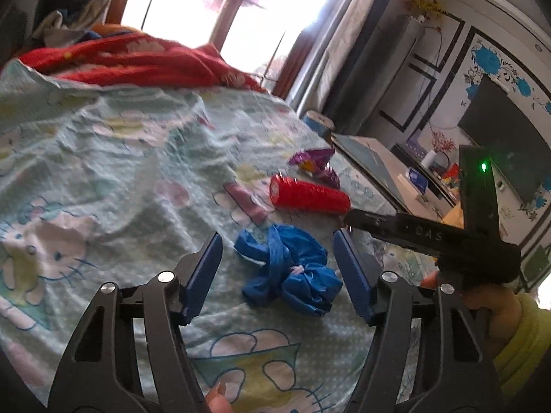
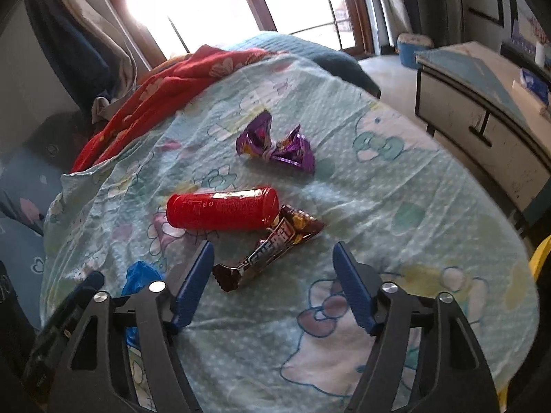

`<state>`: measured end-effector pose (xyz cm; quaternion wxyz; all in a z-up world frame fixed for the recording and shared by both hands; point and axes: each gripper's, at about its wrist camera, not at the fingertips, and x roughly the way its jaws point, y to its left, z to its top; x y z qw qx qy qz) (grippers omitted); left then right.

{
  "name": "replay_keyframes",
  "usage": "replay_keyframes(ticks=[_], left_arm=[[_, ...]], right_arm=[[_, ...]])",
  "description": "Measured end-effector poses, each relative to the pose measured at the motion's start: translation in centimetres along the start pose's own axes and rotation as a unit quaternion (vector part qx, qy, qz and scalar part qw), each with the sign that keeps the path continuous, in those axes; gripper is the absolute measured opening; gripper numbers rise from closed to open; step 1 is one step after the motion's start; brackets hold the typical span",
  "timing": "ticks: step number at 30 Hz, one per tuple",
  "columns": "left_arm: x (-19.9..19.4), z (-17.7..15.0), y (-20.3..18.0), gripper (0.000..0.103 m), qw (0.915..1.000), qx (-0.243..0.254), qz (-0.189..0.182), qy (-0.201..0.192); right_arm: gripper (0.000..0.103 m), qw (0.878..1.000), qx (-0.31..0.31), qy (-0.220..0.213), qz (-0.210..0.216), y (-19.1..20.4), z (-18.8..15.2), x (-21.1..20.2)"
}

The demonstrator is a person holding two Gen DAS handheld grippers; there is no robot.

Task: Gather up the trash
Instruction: 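Grasp the blue plastic bag with the left tool while the right tool grasps the chocolate bar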

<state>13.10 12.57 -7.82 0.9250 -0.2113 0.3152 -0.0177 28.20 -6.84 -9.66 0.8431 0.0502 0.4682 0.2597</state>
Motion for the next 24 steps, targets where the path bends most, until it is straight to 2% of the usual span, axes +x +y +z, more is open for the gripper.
replay_keyframes(ticks=[6, 7, 11, 14, 15, 17, 19, 24], left_arm=[[1.9, -0.6, -0.3, 0.057, 0.9988, 0.007, -0.011, 0.047], [2.3, -0.8, -0.3, 0.057, 0.9983, 0.007, -0.008, 0.058], [3.0, -1.0, -0.3, 0.047, 0.9975, 0.007, -0.002, 0.071], [3.1, -1.2, -0.3, 0.032, 0.9969, 0.009, -0.003, 0.077], [3.1, -1.3, -0.3, 0.024, 0.9968, 0.011, -0.005, 0.079], [3.1, -1.4, -0.5, 0.018, 0.9965, 0.016, -0.006, 0.082], [3.0, -1.5, -0.8, 0.014, 0.9963, 0.022, -0.010, 0.082], [2.4, -1.5, -1.9, 0.011, 0.9964, 0.040, -0.018, 0.073]], right_arm=[[0.049, 1.000, 0.005, -0.002, -0.006, -0.1, 0.1, 1.6], [0.041, 1.000, 0.002, -0.007, -0.013, -0.1, 0.0, 1.7], [0.024, 1.000, 0.000, -0.024, -0.020, -0.8, -0.9, 1.2], [0.021, 0.999, 0.017, -0.031, -0.013, -1.7, -1.7, 0.4], [0.020, 0.999, 0.013, -0.033, -0.018, -1.7, -2.0, 0.0], [0.019, 0.999, 0.007, -0.035, -0.022, -1.7, -2.5, -0.6], [0.019, 0.999, 0.014, -0.038, -0.017, -2.1, -3.1, -1.3], [0.017, 0.999, 0.021, -0.041, -0.014, -3.1, -4.3, -2.9]])
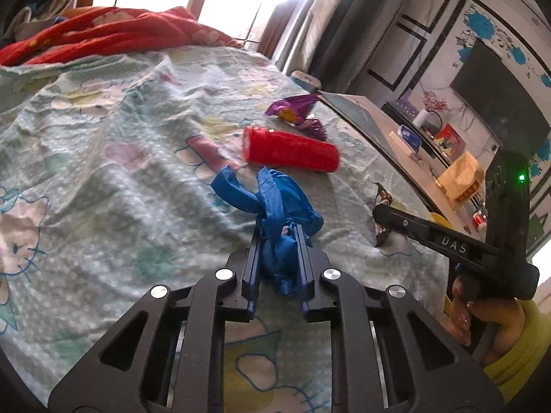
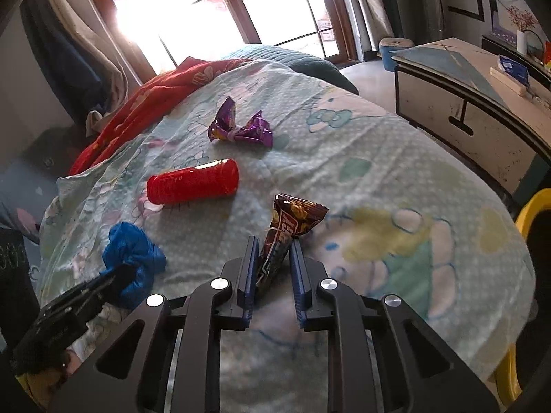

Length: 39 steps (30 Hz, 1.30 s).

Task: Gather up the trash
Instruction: 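Grasp the blue plastic bag with the left tool while the right tool grasps the chocolate bar, then carry the blue bag and chocolate bar over the yellow bin with both tools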

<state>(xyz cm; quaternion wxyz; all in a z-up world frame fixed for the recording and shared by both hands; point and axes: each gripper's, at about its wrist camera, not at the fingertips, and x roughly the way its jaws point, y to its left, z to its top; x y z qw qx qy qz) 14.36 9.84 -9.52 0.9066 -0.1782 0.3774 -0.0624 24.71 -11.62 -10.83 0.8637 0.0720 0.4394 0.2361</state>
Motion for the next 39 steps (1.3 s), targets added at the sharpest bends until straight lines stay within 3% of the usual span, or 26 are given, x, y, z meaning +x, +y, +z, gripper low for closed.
replay_keyframes(ticks=[16, 39], left_arm=[[-2.0, -0.4, -7.0, 0.011, 0.9971, 0.056, -0.046, -0.023], [-1.3, -0.9, -18.3, 0.011, 0.9822, 0.160, -0.094, -0.030]], right_arm=[[0.015, 0.999, 0.007, -0.046, 0.016, -2.7, -0.3, -6.9], [0.015, 0.991, 0.055, -0.114, -0.037, -12.7, -0.1, -16.1]])
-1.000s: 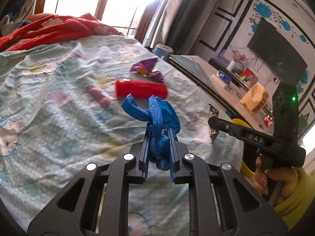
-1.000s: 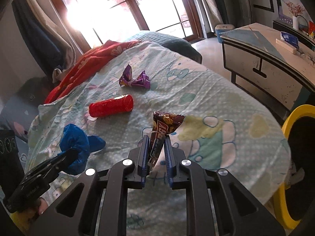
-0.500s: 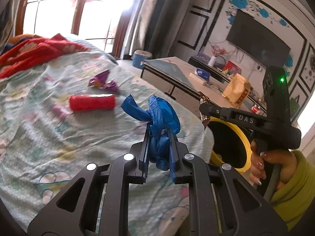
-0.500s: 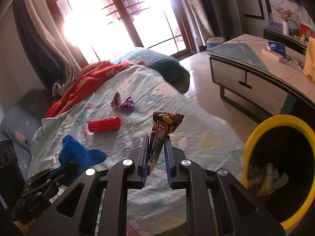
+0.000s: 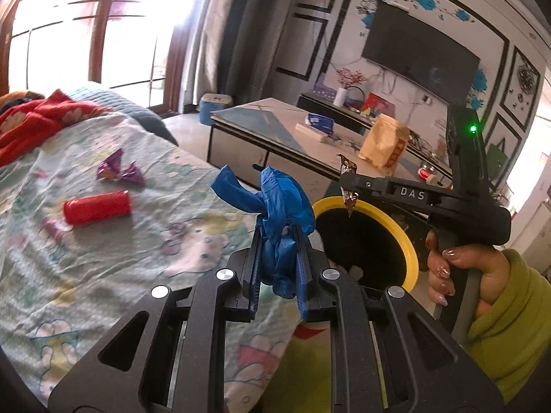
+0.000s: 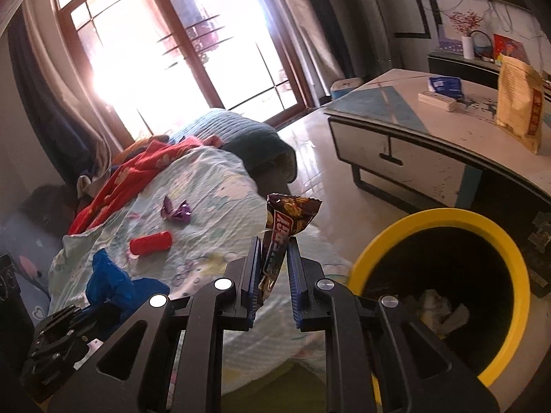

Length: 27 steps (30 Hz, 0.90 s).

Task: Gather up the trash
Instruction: 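Carry the blue bag and chocolate bar over the yellow bin with both tools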

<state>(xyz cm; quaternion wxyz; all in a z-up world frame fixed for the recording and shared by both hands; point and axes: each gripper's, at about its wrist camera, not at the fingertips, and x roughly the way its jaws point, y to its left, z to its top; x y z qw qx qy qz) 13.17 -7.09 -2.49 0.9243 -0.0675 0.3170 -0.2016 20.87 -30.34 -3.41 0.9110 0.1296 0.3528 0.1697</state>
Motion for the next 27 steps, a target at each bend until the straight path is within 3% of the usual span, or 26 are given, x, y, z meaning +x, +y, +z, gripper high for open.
replay_keyframes(ticks=[17, 27], left_arm=[[4.0, 0.5, -5.9, 0.011, 0.9971, 0.060, -0.041, 0.021], [7.4, 0.3, -9.0, 0.011, 0.9927, 0.092, -0.063, 0.046]], right_arm=[[0.015, 0.998, 0.039, -0.031, -0.041, -6.8, -0.4, -4.0], [0.015, 0.995, 0.068, -0.026, -0.067, -10.7, -1.0, -4.7]])
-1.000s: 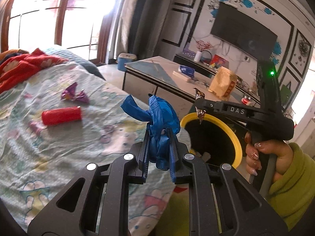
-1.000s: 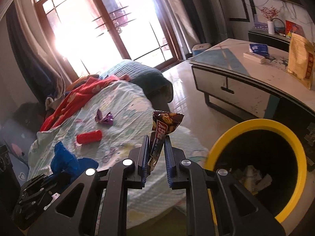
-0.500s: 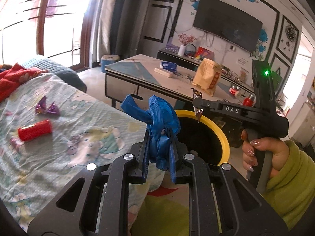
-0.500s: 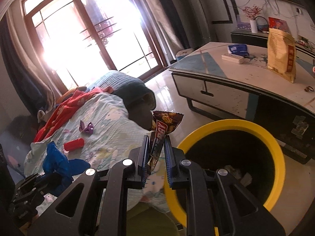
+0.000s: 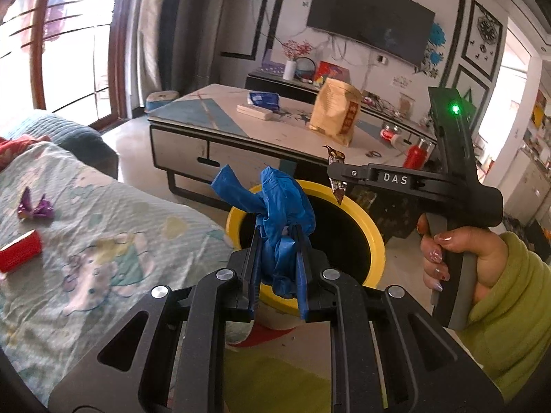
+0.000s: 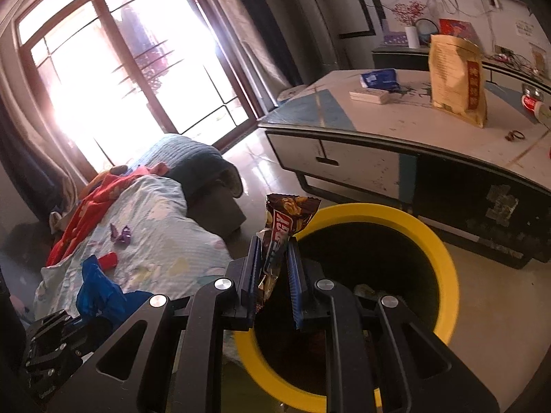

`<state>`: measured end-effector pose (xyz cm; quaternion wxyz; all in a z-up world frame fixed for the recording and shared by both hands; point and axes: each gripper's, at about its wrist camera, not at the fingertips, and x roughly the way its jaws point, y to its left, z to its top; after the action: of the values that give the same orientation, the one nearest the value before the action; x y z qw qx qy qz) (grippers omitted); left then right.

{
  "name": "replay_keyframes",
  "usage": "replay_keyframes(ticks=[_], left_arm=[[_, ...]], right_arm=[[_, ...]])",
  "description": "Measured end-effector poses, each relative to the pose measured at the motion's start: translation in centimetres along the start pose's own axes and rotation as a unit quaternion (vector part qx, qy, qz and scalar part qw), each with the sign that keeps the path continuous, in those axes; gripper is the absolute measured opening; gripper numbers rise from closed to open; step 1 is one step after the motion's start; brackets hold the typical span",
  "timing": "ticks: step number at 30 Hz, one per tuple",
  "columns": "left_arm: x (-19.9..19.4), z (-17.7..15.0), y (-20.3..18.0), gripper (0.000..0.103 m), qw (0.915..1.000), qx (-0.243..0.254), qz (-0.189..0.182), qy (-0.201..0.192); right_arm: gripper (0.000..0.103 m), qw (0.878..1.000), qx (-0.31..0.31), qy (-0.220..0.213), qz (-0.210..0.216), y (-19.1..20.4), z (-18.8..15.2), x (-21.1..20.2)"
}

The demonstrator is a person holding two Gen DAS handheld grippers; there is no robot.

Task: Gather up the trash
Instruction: 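Carry the blue bag and chocolate bar over the yellow bin with both tools, then open both tools over the yellow bin to drop the bag and chocolate bar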

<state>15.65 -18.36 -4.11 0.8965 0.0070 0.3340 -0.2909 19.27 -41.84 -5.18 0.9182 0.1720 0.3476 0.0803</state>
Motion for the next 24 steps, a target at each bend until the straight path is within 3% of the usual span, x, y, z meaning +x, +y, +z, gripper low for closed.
replay_keyframes(ticks=[24], left_arm=[[9.1, -0.2, -2.6, 0.012, 0.9963, 0.028, -0.027, 0.076]], right_arm=[[0.018, 0.996, 0.081, 0.023, -0.006, -6.5, -0.7, 1.2]])
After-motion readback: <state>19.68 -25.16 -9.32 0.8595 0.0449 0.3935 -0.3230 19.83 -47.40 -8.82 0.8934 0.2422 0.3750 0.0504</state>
